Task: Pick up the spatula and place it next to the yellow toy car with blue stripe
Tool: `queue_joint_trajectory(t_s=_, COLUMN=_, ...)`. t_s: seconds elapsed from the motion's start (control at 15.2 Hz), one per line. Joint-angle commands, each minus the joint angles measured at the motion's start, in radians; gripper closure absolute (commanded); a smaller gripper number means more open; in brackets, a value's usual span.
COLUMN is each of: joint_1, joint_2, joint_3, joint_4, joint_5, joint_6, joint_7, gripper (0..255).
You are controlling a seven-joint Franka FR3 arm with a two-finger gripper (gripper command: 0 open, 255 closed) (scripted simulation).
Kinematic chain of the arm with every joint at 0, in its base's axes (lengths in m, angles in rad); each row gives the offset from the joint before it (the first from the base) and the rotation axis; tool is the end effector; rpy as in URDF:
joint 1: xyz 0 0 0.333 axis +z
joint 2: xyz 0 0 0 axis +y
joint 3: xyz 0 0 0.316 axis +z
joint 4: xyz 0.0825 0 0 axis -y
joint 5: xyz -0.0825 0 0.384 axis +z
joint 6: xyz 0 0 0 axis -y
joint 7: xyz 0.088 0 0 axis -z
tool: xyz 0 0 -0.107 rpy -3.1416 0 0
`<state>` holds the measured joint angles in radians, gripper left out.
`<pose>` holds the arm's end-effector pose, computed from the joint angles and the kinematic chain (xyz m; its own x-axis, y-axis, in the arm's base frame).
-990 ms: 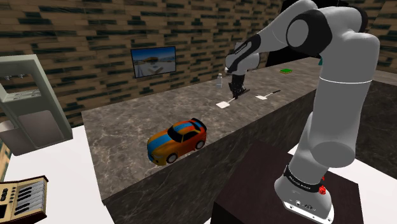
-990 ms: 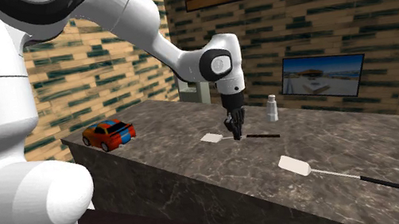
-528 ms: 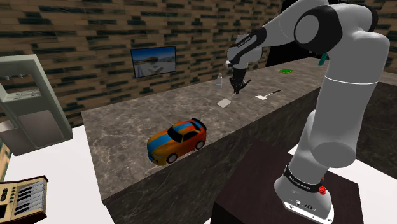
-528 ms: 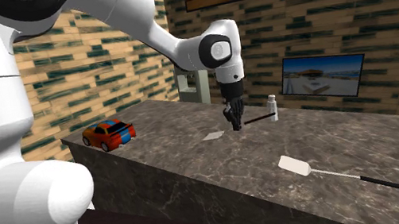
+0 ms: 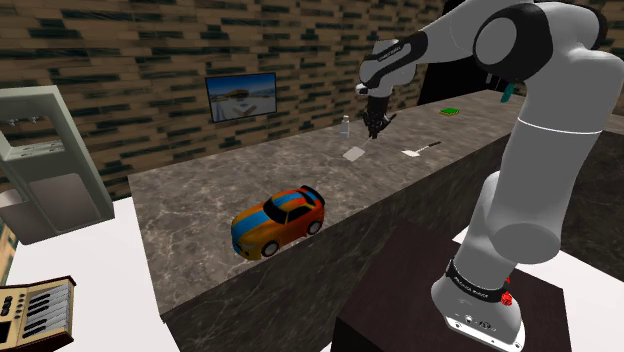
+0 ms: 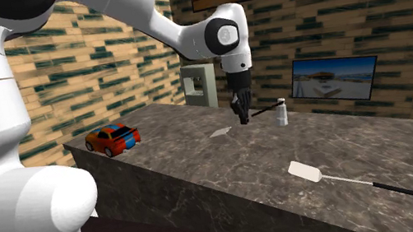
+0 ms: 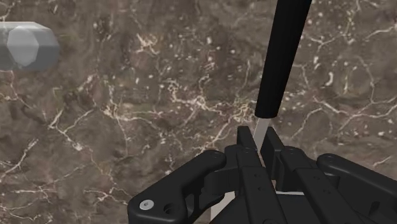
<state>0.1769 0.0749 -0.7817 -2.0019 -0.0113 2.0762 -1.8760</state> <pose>0.4701 -0.3182 0.4332 0.2875 0.9555 -0.0660 0.9576 -0.2881 0.0010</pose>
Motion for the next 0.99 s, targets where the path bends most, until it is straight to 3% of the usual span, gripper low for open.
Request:
queue_joint_trajectory(t_s=0.0, joint_1=0.002, joint_2=-0.013, joint_3=-0.001, joint_4=0.017, joint_5=-0.011, joint_6=-0.027, joint_7=0.005, gripper=255)
queue_joint_trajectory(t_s=0.92, joint_1=0.023, joint_2=-0.063, joint_3=0.014, joint_4=0.138, joint_5=-0.047, joint_6=-0.185, joint_7=0.047, gripper=255)
